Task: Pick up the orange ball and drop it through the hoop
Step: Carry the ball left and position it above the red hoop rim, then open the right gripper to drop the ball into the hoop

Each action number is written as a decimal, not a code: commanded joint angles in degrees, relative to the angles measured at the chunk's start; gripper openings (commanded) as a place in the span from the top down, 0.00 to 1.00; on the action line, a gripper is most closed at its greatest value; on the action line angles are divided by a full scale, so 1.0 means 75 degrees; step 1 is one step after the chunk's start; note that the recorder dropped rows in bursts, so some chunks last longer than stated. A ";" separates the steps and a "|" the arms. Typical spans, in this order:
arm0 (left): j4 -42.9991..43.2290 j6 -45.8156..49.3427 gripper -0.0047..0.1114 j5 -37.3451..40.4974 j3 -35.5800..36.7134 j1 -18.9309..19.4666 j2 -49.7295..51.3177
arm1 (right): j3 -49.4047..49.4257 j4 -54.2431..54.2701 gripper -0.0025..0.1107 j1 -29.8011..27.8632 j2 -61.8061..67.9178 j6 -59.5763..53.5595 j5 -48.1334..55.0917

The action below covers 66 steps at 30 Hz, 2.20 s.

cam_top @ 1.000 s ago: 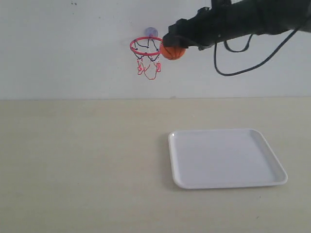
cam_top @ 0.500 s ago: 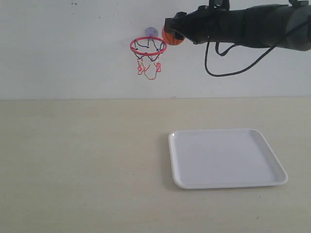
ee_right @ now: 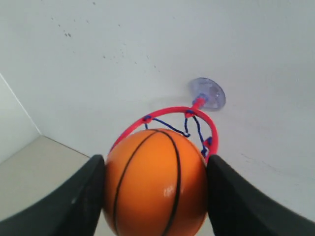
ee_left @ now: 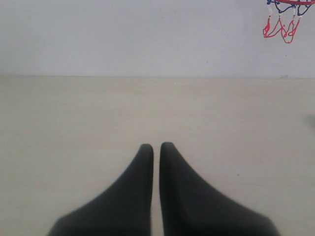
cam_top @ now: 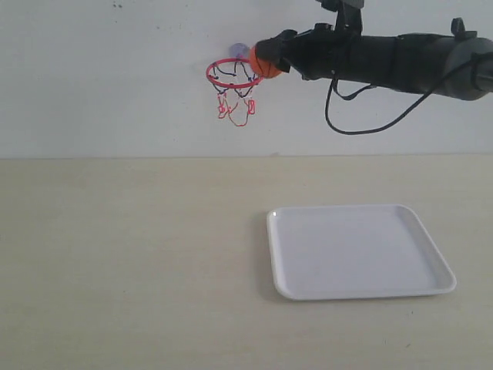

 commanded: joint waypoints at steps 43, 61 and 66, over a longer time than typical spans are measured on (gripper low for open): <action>-0.0071 0.0033 0.92 -0.0029 0.0019 0.0023 -0.0020 | -0.3585 0.0037 0.98 0.0389 0.2158 0.0422 -0.0642; -0.0071 0.0033 0.92 -0.0029 0.0019 0.0023 -0.0020 | -0.3585 0.0037 0.05 0.0389 0.2158 0.1190 -0.0902; -0.0071 0.0033 0.92 -0.0029 0.0019 0.0023 -0.0020 | -0.3585 0.0037 0.05 0.0389 0.2158 0.1076 -0.0892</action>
